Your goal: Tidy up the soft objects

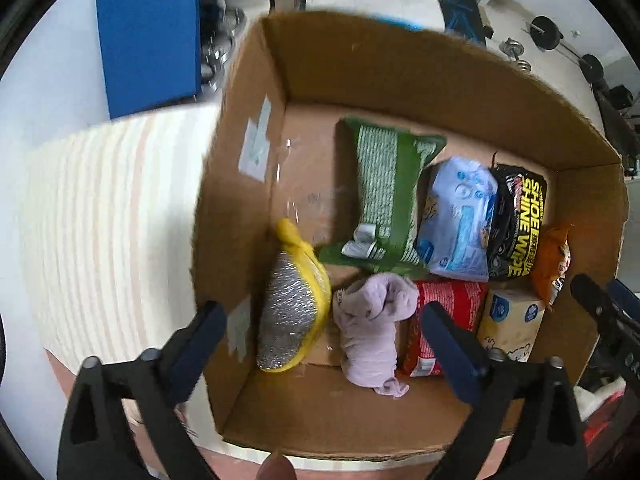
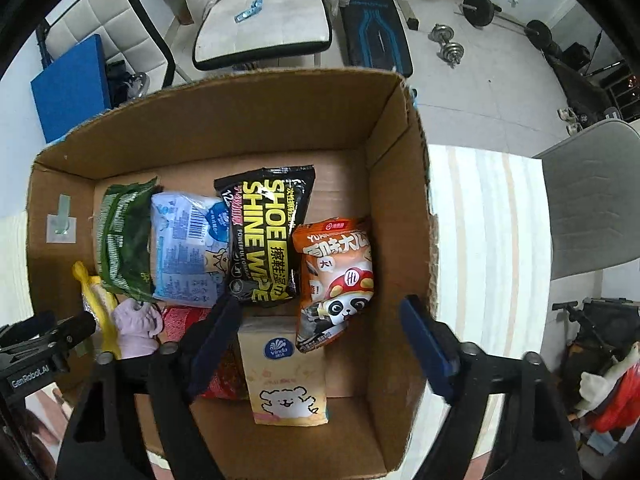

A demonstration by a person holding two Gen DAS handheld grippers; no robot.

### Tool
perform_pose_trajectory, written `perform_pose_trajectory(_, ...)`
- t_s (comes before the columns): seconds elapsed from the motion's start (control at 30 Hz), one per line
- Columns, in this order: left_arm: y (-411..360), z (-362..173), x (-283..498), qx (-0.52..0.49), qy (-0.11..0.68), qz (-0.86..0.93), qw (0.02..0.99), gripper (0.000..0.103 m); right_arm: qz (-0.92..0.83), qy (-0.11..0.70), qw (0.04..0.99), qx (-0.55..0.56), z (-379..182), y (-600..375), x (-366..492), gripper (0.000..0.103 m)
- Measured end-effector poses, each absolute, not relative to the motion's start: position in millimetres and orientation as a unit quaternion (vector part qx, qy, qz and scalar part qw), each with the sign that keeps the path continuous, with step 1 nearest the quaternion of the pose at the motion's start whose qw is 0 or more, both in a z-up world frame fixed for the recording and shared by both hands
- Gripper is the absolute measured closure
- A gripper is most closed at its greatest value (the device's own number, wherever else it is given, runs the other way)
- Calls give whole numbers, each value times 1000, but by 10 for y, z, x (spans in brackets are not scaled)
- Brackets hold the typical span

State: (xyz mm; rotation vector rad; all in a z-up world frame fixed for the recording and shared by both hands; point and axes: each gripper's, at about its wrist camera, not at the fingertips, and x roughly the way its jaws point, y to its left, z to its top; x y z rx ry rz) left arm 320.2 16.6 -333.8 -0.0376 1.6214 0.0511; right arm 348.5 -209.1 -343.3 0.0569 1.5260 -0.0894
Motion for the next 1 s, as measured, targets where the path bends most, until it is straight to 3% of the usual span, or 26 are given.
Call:
perform_pose_trajectory(0.1, 100, -3188, 3194, -12, 711, 18, 703, 1, -35, 686, 726, 21, -3315, -2074, 3411, 0)
perform_pose_trajectory(1.0, -18, -2495, 2694, 6, 637, 5, 771, 1, -29, 662, 749, 25, -3010, -1973, 2707, 0)
